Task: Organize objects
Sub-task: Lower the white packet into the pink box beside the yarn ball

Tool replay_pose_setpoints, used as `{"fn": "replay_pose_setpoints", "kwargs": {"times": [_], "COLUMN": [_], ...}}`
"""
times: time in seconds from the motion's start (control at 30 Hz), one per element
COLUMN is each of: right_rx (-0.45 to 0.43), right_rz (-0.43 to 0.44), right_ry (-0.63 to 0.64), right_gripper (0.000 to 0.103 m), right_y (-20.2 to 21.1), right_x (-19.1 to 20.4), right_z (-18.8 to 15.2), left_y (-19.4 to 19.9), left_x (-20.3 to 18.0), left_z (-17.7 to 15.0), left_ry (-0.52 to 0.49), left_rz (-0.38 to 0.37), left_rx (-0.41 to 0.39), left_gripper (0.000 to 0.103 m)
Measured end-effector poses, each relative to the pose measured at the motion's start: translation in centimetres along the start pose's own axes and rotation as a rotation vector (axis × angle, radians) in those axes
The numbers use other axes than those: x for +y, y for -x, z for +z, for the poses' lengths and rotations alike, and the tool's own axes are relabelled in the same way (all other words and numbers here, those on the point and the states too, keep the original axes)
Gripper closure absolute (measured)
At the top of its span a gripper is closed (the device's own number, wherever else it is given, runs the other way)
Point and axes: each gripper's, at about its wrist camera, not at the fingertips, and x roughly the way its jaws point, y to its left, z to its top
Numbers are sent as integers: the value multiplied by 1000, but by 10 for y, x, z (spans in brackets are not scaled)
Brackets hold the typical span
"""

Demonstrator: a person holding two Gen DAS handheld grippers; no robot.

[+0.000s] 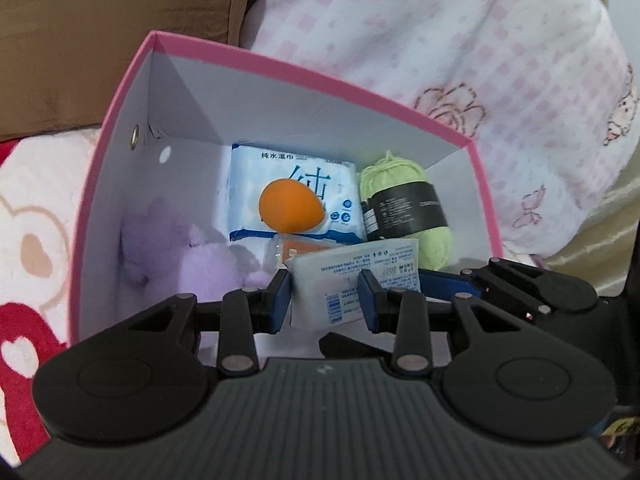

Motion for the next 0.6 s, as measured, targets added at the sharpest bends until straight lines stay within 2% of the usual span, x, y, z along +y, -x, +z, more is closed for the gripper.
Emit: {"fn": "replay_pose_setpoints", "kwargs": {"times": [0.23, 0.3, 0.6], "right_rx": [25, 30, 26], "right_rz": [-56, -64, -45], "right_ry": [-48, -66, -161], "right_gripper": [44, 52, 53], "right_y": [-15, -17, -21], "right_x": [-14, -19, -31], "right_z": [1, 0, -1], "left_y": [-22, -24, -30], "left_x": [4, 5, -5], "left_z": [3, 4, 5], "left_ry": [20, 24, -3], "left_rz": [13, 15, 64], "left_rx": [30, 33, 14], "left_gripper": [69, 68, 68]}}
